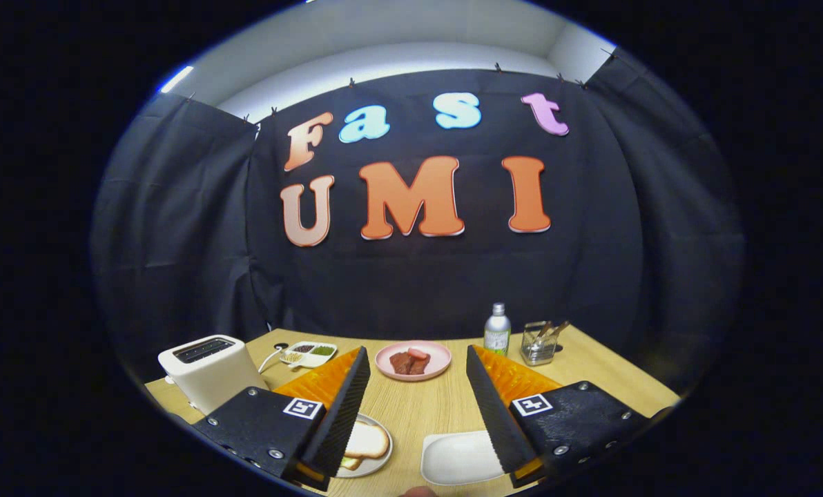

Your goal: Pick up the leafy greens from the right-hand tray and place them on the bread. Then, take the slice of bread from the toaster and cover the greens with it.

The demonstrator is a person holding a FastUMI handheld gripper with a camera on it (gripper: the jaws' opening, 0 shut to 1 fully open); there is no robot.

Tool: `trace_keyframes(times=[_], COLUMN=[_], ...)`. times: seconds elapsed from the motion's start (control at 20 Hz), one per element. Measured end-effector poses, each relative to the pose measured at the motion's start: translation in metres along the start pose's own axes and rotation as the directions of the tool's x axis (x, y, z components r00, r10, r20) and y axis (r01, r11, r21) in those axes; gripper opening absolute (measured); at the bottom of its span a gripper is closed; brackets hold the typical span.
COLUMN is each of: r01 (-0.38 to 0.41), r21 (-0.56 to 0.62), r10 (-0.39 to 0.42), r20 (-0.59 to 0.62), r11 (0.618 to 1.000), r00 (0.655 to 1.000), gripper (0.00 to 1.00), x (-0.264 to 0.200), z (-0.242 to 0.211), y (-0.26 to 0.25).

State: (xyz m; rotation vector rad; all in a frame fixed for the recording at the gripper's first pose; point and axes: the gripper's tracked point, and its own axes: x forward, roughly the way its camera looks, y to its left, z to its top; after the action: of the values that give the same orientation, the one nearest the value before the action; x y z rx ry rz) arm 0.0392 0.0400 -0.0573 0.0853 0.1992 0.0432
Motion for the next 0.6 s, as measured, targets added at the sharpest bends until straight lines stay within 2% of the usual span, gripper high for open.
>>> trace_keyframes(times=[0.3, 0.6], r01=[0.047, 0.034], r21=[-0.082, -0.075], r10=[-0.034, -0.022], r20=[0.162, 0.161], r11=[0.996, 0.997], r00=[0.986, 0.987], gripper=[0.89, 0.90], x=[-0.029, -0.038], z=[0.041, 0.035], y=[-0.007, -0.006])
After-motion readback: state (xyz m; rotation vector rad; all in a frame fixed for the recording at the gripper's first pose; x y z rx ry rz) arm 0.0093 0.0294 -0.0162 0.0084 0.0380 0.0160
